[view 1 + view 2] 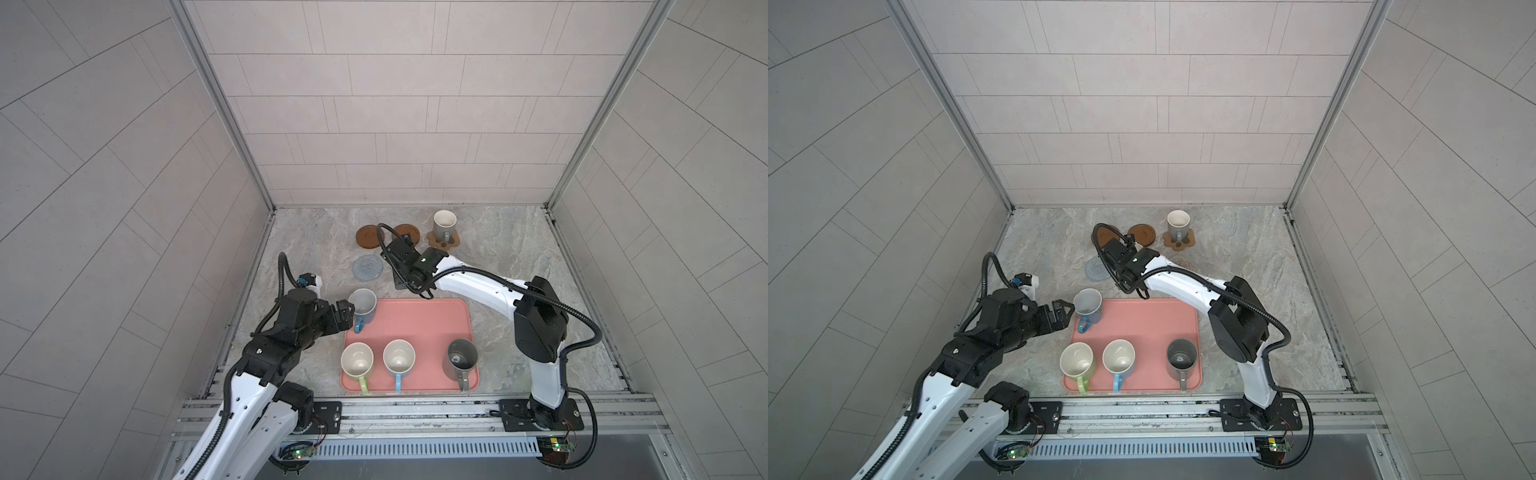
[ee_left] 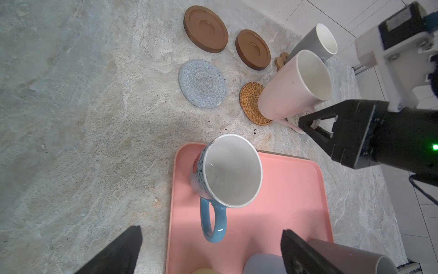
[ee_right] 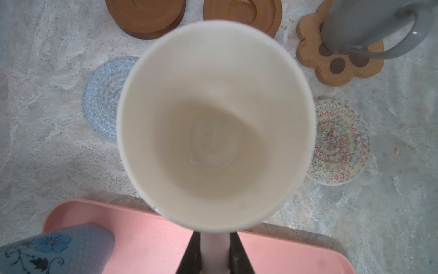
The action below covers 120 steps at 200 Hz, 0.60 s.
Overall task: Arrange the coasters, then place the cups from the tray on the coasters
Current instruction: 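Carry the white mug with right gripper toward the brown wooden coaster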
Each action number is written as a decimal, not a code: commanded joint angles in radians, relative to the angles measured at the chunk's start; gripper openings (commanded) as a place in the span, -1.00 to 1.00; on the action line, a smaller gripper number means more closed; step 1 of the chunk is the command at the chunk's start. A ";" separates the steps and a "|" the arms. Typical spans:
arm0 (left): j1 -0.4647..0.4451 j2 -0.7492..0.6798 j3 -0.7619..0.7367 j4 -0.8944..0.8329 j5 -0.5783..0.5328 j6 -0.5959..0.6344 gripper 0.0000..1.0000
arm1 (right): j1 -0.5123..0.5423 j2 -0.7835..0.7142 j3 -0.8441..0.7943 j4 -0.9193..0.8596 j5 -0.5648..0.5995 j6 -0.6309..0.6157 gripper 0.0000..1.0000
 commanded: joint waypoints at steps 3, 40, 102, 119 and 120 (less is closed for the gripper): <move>-0.005 -0.010 -0.010 -0.020 0.000 0.006 0.98 | -0.024 0.021 0.069 0.008 0.021 -0.027 -0.84; -0.005 -0.013 -0.008 -0.020 -0.002 0.008 0.98 | -0.060 0.077 0.144 -0.003 0.002 -0.043 -0.84; -0.004 -0.005 -0.012 -0.017 -0.001 0.008 0.98 | -0.099 0.153 0.237 -0.019 -0.011 -0.069 -0.84; -0.004 -0.006 -0.013 -0.017 -0.002 0.010 0.98 | -0.108 0.170 0.266 -0.024 -0.018 -0.074 -0.84; -0.004 -0.006 -0.014 -0.017 -0.002 0.010 0.98 | -0.109 0.172 0.268 -0.024 -0.018 -0.074 -0.84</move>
